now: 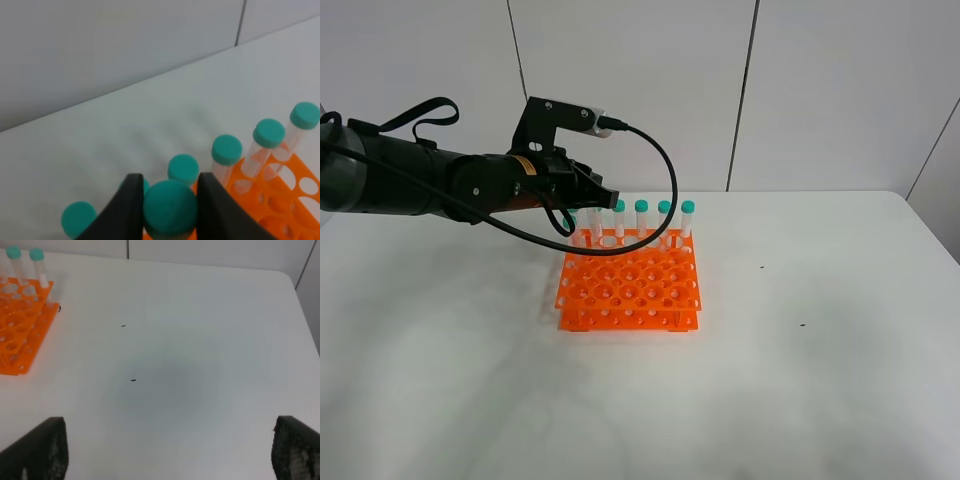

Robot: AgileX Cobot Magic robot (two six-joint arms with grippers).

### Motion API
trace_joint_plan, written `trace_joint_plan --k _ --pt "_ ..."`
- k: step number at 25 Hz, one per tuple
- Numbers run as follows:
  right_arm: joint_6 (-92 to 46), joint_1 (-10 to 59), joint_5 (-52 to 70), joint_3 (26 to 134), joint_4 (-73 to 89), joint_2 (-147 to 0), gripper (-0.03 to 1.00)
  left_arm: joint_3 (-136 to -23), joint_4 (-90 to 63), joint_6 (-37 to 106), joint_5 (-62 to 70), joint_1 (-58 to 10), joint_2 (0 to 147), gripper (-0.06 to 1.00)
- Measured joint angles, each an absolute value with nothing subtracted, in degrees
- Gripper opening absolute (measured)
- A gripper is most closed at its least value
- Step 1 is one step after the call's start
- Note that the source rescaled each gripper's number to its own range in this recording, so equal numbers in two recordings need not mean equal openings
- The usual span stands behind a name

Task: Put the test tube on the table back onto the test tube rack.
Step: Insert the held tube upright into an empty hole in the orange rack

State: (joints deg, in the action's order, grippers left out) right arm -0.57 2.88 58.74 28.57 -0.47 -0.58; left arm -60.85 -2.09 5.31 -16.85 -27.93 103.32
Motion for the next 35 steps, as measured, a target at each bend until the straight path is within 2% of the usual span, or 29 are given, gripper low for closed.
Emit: trace_joint_plan --k 35 --pt "-0.57 2.88 58.74 28.57 -0.47 -0.58 0.89 -60.9 -2.04 5.4 -23.7 -27.93 113.65 0.01"
